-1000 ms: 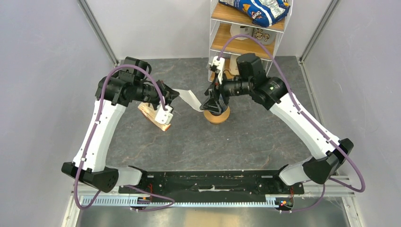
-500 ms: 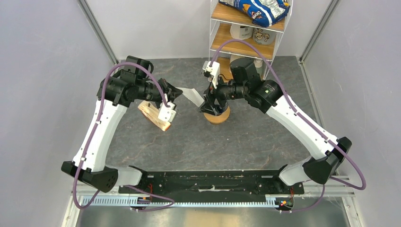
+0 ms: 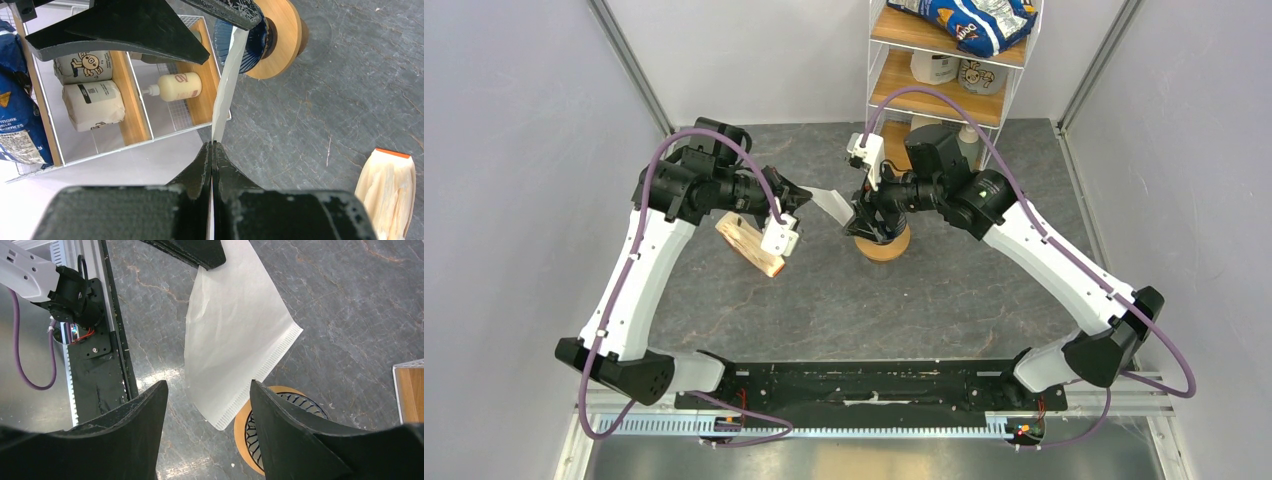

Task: Place the coffee filter in the dripper

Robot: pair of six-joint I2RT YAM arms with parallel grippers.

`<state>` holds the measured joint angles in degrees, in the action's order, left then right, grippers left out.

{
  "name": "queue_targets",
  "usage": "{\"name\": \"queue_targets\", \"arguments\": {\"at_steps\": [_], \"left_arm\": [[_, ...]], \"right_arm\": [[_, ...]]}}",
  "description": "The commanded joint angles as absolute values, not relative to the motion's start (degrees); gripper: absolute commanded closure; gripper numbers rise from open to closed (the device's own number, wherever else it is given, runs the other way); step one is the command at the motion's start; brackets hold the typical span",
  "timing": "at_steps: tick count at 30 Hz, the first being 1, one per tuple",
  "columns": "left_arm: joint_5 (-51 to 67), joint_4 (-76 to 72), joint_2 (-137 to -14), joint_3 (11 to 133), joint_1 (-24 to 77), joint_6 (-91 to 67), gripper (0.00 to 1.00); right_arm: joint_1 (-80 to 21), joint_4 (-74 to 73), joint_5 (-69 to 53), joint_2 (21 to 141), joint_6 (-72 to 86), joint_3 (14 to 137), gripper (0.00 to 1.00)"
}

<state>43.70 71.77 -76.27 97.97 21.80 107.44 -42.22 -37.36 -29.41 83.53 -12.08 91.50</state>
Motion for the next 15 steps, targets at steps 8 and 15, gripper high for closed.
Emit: {"name": "queue_targets", "arguments": {"at_steps": [8, 15], "left_arm": [[45.8, 70.6, -75.6, 97.2, 22.5, 107.6, 0.98], [45.8, 70.6, -75.5, 97.0, 22.7, 107.5, 0.98]], "right_arm": [[-42.4, -38.2, -27.2, 81.4, -12.8, 92.2, 0.37], [-42.3, -37.8, -25.9, 82.1, -12.8, 93.0, 0.47]]}}
